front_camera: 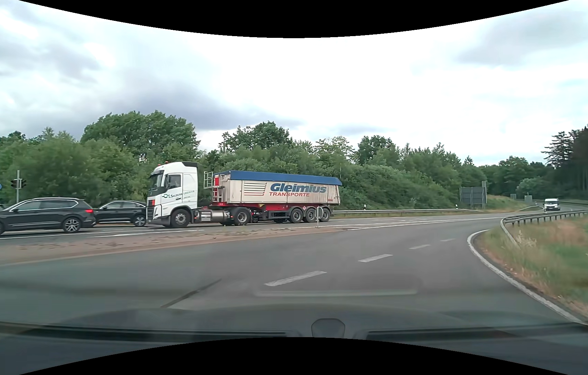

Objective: Follow the waypoints while adhering to traffic rules and regulations

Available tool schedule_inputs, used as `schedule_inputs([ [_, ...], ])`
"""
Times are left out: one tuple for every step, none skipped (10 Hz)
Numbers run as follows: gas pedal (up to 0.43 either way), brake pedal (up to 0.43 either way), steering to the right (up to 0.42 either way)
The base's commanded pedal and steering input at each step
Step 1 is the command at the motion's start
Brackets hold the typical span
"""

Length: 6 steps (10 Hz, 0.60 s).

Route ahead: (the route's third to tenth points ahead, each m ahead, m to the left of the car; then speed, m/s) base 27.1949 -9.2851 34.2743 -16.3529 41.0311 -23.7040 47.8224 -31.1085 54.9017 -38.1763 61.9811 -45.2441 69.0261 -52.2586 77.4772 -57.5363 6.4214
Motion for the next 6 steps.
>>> schedule_inputs([
  [0.339,0.000,0.167],
  [0.339,0.000,0.175],
  [0.319,0.000,0.176],
  [0.319,0.000,0.177],
  [0.311,0.000,0.179],
  [0.311,0.000,0.182],
])
